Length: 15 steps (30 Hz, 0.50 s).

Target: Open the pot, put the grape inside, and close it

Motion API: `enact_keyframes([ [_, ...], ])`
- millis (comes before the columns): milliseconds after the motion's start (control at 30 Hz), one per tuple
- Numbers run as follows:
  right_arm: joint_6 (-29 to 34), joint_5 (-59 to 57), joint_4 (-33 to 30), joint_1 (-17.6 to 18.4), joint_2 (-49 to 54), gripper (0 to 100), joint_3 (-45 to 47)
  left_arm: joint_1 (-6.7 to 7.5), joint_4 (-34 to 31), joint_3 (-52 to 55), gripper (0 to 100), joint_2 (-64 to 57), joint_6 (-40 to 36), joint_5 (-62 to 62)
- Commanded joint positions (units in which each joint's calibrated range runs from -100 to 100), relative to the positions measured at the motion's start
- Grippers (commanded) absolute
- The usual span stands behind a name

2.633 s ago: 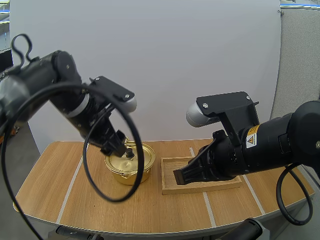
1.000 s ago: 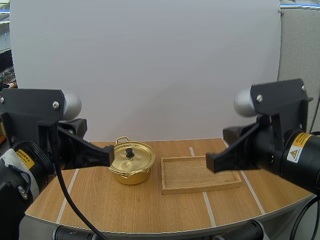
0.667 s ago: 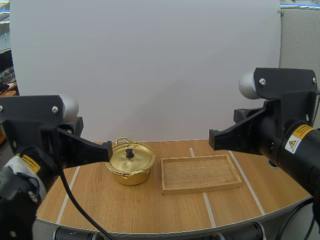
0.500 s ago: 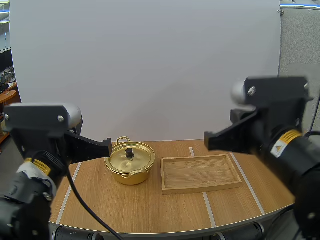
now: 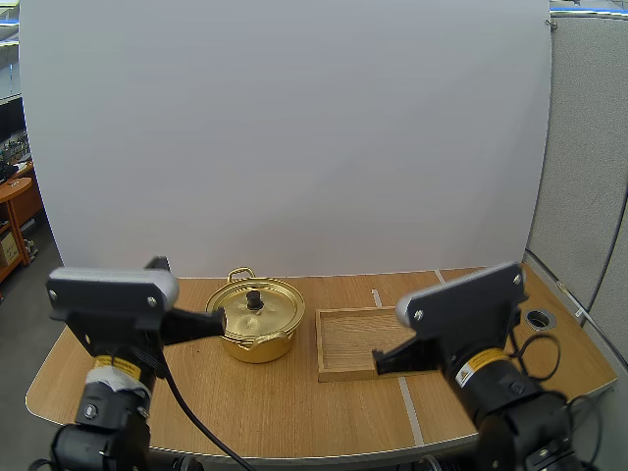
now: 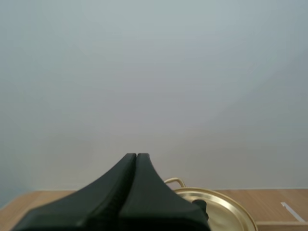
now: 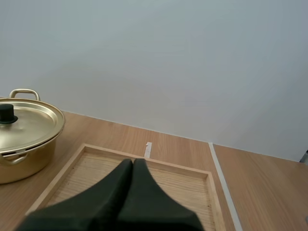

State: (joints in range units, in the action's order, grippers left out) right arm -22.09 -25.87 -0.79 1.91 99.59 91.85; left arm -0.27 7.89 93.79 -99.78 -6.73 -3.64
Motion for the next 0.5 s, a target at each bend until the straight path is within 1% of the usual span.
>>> enact_keyframes([
  [0, -0.25, 18.76, 3.53, -0.19, 0.41, 0, 8.15, 0.32, -0.20, 6.21, 0, -0.22, -0.44, 5.00],
  [33, -0.25, 15.90, 4.80, -0.19, 0.41, 0, 8.15, 0.42, 0.20, 6.21, 0, -0.22, -0.79, 0.52],
  [133, -0.25, 11.67, 8.79, -0.19, 0.41, 0, 8.15, 0.67, 0.39, 6.21, 0, -0.22, -0.80, -0.58],
  [233, -0.25, 7.62, 9.04, -0.19, 0.41, 0, 8.15, 0.67, 0.39, 6.21, 0, -0.22, -0.80, -2.25],
  [333, -0.25, 3.73, 9.04, -0.19, 0.41, 0, 8.15, 0.67, 0.39, 6.21, 0, -0.22, -0.93, -7.60],
  [367, -0.25, 0.70, 9.04, -0.19, 0.41, 0, 8.15, 0.67, 0.39, 6.21, 0, -0.22, -0.93, -12.30],
  [467, -0.25, -4.65, 9.04, -0.19, 0.41, 0, 8.15, 0.67, 0.39, 6.21, 0, -0.22, -1.00, -17.78],
])
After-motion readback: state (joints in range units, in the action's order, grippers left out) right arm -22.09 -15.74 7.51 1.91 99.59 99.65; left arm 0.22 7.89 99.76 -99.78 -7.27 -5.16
